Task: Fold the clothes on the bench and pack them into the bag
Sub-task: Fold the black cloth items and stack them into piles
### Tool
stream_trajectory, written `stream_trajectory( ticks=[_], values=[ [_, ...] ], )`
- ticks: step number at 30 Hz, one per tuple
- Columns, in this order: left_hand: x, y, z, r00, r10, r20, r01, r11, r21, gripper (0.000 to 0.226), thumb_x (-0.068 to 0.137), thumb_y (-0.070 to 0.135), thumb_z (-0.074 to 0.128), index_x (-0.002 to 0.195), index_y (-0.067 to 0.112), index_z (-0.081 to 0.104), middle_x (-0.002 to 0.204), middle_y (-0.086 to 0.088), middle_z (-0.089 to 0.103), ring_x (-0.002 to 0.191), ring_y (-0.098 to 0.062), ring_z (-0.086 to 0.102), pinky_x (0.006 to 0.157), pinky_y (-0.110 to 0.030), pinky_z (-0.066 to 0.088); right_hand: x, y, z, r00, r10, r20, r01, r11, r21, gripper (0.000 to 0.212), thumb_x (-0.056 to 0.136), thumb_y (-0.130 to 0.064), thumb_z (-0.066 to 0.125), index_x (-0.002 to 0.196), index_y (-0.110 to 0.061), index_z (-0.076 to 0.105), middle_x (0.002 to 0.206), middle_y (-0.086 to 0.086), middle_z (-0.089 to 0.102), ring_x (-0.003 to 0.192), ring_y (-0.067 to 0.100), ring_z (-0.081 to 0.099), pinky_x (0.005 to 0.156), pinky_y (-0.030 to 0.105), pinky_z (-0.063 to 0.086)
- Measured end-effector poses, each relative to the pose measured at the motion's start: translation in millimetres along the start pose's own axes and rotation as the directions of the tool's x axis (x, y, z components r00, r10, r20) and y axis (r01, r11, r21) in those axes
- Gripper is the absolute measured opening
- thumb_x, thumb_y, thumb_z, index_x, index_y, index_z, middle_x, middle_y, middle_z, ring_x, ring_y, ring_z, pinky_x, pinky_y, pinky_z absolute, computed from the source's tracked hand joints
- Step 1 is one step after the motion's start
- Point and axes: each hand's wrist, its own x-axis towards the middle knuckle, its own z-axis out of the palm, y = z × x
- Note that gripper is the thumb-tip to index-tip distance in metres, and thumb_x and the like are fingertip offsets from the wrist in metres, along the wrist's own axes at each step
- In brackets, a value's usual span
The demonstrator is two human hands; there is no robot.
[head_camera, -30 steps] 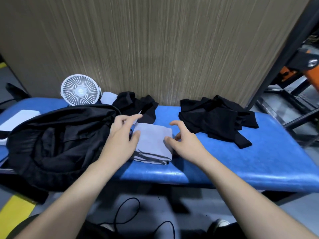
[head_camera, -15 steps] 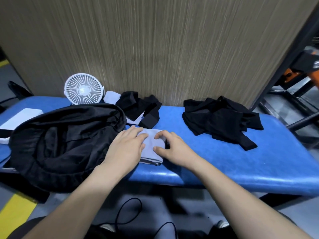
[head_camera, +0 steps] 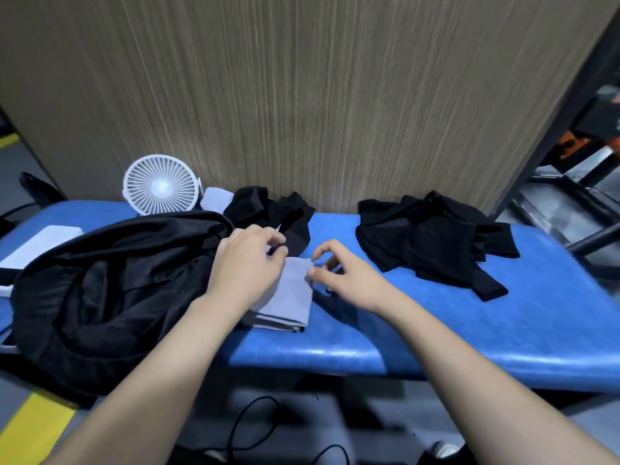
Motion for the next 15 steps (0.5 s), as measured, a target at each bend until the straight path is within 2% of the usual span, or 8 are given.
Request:
stream_trajectory(
  ticks=[2, 5, 7, 11, 13, 15],
  values=[
    [19, 7, 1, 0.996, -0.080, 0.032, 0.081, 0.997, -0.016, 0.022, 0.091, 0.032, 0.059, 0.110, 0.025, 0.068, 0.106, 0.006, 0.066, 0.106, -0.021, 0.059, 0.095, -0.041, 0.045, 7, 4, -9, 0.997, 0.017, -0.075, -0.018, 1.000, -0.014, 0.019, 0.092, -0.035, 0.064, 0.102, -0.024, 0.054, 0.087, 0.015, 0.066, 0.065, 0.014, 0.054, 0.069, 0.031, 0.047],
    [50, 17, 11, 0.961, -0.181, 0.209, 0.157, 0.979, 0.129, 0.031, 0.090, 0.037, 0.061, 0.114, 0.018, 0.066, 0.111, 0.001, 0.067, 0.108, -0.023, 0.061, 0.088, -0.039, 0.051, 21, 15, -14, 0.987, 0.036, -0.159, -0.043, 0.998, -0.042, 0.019, 0.092, -0.035, 0.063, 0.104, -0.022, 0.055, 0.081, 0.002, 0.061, 0.067, 0.014, 0.052, 0.077, 0.037, 0.051],
    [68, 23, 21, 0.939, -0.214, 0.270, 0.158, 0.964, 0.214, 0.034, 0.089, 0.040, 0.062, 0.113, 0.016, 0.065, 0.109, 0.000, 0.069, 0.104, -0.023, 0.062, 0.079, -0.034, 0.051, 31, 23, -13, 0.980, 0.057, -0.190, -0.068, 0.996, -0.051, 0.019, 0.090, -0.037, 0.064, 0.103, -0.026, 0.056, 0.079, -0.004, 0.061, 0.076, 0.016, 0.056, 0.085, 0.044, 0.052],
    [93, 30, 44, 0.923, -0.245, 0.297, 0.133, 0.927, 0.349, 0.045, 0.084, 0.054, 0.065, 0.112, 0.019, 0.060, 0.109, 0.000, 0.068, 0.101, -0.022, 0.064, 0.069, -0.030, 0.044, 45, 26, -9, 0.977, 0.049, -0.209, -0.058, 0.998, -0.037, 0.021, 0.086, -0.040, 0.063, 0.104, -0.032, 0.056, 0.077, -0.006, 0.062, 0.086, 0.018, 0.059, 0.089, 0.046, 0.051],
    [101, 33, 54, 0.926, -0.259, 0.275, 0.131, 0.904, 0.408, 0.047, 0.082, 0.060, 0.064, 0.102, 0.017, 0.062, 0.101, -0.001, 0.068, 0.096, -0.023, 0.065, 0.067, -0.030, 0.042, 49, 27, -6, 0.976, 0.045, -0.211, -0.054, 0.998, -0.036, 0.023, 0.088, -0.038, 0.064, 0.108, -0.029, 0.057, 0.081, -0.005, 0.061, 0.091, 0.020, 0.060, 0.090, 0.045, 0.050],
    [107, 35, 62, 0.934, -0.246, 0.258, 0.117, 0.895, 0.431, 0.038, 0.082, 0.054, 0.066, 0.091, 0.017, 0.062, 0.095, -0.001, 0.069, 0.091, -0.023, 0.065, 0.066, -0.030, 0.042, 52, 29, -6, 0.976, 0.075, -0.204, -0.078, 0.997, -0.006, 0.027, 0.090, -0.038, 0.063, 0.114, -0.026, 0.056, 0.086, -0.004, 0.062, 0.098, 0.021, 0.060, 0.089, 0.040, 0.049]
  ],
)
